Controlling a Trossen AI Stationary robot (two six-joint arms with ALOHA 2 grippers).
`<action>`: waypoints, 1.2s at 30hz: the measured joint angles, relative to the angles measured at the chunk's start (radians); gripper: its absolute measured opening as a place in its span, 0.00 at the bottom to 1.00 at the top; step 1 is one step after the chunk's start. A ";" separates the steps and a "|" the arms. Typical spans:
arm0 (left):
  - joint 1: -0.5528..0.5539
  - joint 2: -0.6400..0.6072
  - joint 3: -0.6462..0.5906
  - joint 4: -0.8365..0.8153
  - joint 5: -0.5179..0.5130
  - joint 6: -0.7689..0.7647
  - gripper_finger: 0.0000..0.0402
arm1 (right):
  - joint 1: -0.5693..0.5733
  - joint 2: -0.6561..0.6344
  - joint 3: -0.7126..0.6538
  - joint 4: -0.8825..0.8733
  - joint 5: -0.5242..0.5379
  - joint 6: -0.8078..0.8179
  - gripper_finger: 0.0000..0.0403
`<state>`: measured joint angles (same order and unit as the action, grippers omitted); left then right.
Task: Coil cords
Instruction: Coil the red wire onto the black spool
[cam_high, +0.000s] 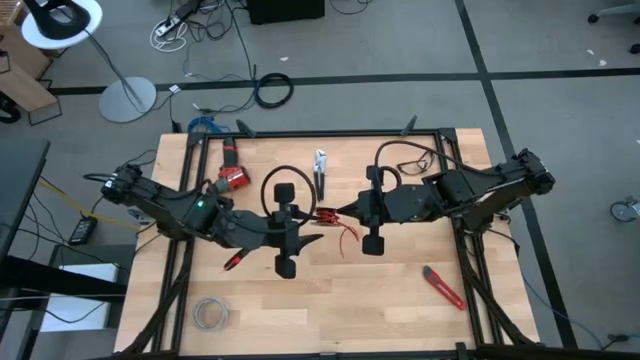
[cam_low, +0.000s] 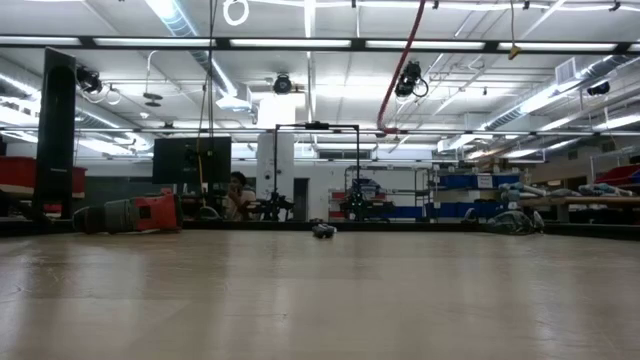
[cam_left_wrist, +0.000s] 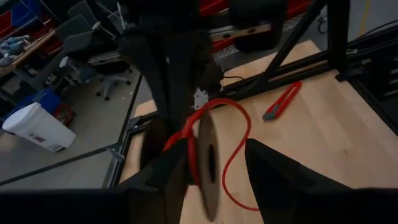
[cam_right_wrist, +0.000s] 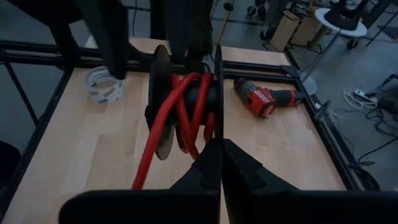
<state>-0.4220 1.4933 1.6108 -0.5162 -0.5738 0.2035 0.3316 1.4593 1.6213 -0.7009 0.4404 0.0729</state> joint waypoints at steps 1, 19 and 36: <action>0.004 0.000 0.000 0.004 0.000 0.000 0.41 | 0.002 0.000 0.000 -0.001 0.000 -0.001 0.00; 0.010 0.000 0.000 0.015 -0.002 0.018 0.19 | 0.002 0.002 0.000 0.021 -0.014 -0.015 0.00; 0.009 -0.002 -0.001 0.084 0.011 0.020 0.00 | 0.041 0.002 0.000 0.108 0.084 -0.134 0.00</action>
<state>-0.4126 1.4914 1.6100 -0.4320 -0.5633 0.2237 0.3723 1.4612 1.6211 -0.5932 0.5243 -0.0616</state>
